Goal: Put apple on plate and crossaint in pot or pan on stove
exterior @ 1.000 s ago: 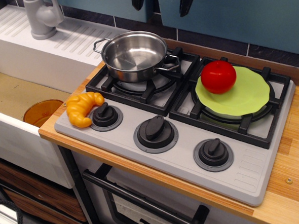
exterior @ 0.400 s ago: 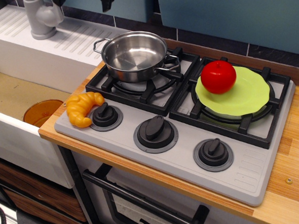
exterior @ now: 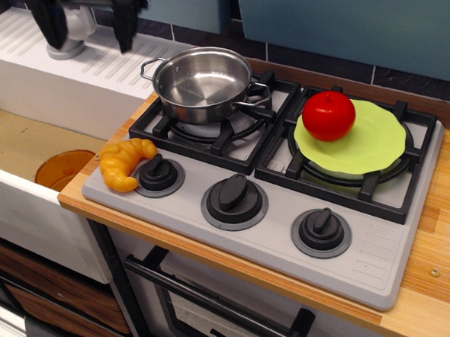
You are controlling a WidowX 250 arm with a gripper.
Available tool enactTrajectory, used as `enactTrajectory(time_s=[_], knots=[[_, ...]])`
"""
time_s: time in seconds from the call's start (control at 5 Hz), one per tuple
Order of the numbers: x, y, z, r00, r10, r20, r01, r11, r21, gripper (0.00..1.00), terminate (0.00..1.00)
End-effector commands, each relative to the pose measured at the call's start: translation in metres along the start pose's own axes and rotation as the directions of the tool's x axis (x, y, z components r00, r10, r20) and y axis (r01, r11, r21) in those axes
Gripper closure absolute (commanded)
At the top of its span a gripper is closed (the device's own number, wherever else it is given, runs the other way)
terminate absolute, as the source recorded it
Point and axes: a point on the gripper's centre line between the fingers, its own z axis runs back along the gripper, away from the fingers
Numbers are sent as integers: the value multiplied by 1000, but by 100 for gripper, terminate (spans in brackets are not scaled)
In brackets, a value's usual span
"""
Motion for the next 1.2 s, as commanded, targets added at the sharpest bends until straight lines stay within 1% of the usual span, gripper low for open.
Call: enactTrajectory(time_s=[0.0, 0.2, 0.4, 0.6, 0.8, 1.0], knots=[[5, -4, -15, 988, 63, 140, -62, 998, -7, 0, 0], [1, -4, -31, 985, 58, 165, -56, 998, -17, 0, 0], [1, 0, -44, 984, 59, 166, -56, 998, -23, 0, 0], [-3, 10, -58, 981, 52, 189, -47, 998, -30, 0, 0], [-3, 13, -63, 977, 40, 212, -31, 998, -45, 0, 0], [-3, 13, -63, 975, 38, 219, -27, 998, -51, 0, 0]])
